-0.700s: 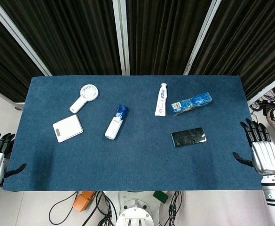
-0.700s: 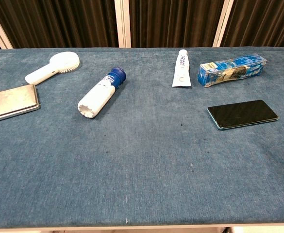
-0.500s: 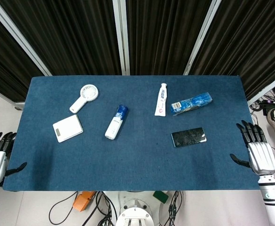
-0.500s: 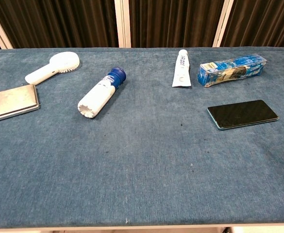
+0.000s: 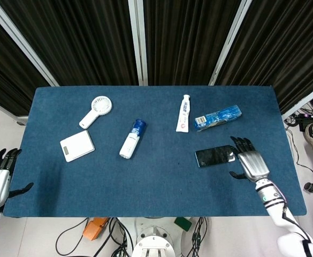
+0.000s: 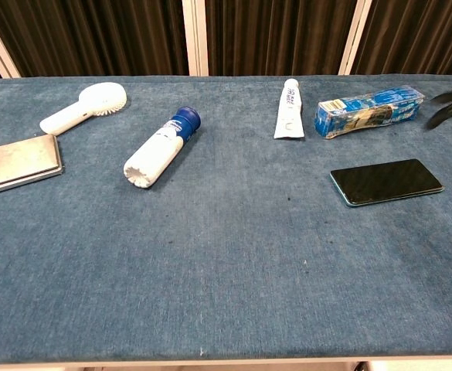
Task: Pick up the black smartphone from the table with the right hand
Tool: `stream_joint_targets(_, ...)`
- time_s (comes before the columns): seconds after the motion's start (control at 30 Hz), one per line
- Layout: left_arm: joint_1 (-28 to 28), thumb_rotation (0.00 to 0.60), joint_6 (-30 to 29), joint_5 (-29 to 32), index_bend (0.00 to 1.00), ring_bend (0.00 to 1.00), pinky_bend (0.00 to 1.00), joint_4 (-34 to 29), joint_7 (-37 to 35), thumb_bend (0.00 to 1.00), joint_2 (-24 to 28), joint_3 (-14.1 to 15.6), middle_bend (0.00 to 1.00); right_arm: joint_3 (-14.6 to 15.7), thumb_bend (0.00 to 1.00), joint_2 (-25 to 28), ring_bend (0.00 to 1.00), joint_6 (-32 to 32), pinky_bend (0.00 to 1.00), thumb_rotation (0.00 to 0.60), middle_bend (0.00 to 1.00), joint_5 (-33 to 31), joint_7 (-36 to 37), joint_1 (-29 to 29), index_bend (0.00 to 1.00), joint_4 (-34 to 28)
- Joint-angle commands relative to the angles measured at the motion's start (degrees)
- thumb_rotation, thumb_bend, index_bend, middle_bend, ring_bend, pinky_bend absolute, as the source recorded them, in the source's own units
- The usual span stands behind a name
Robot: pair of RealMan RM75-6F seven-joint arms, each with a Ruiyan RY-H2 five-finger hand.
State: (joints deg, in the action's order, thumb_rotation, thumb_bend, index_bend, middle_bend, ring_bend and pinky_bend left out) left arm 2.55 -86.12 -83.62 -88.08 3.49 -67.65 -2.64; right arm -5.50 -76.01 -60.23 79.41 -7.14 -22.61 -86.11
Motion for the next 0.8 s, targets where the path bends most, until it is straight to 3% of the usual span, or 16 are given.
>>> stream_joint_targets(0.03, 0.2, 0.600, 0.4, 0.3, 0.10, 0.05, 0.00, 0.0, 0.2, 0.13, 0.0, -0.1, 0.09, -0.3, 0.31, -4.4, 0.00, 3.9, 0.00, 0.600, 0.07, -2.2, -2.2, -3.1, 0.29, 4.8)
stream_joint_targets(0.3, 0.4, 0.600, 1.1, 1.3, 0.10, 0.05, 0.00, 0.3, 0.1, 0.13, 0.0, -0.5, 0.09, -0.4, 0.31, -9.6, 0.00, 5.3, 0.00, 0.600, 0.07, -2.8, -1.5, -5.1, 0.31, 11.4)
stream_joint_targets(0.8, 0.6, 0.600, 1.6, 1.9, 0.10, 0.05, 0.00, 0.6, 0.1, 0.13, -0.1, -0.6, 0.09, -0.1, 0.31, -12.0, 0.00, 8.3, 0.00, 0.600, 0.07, -3.8, -0.7, -7.5, 0.36, 15.3)
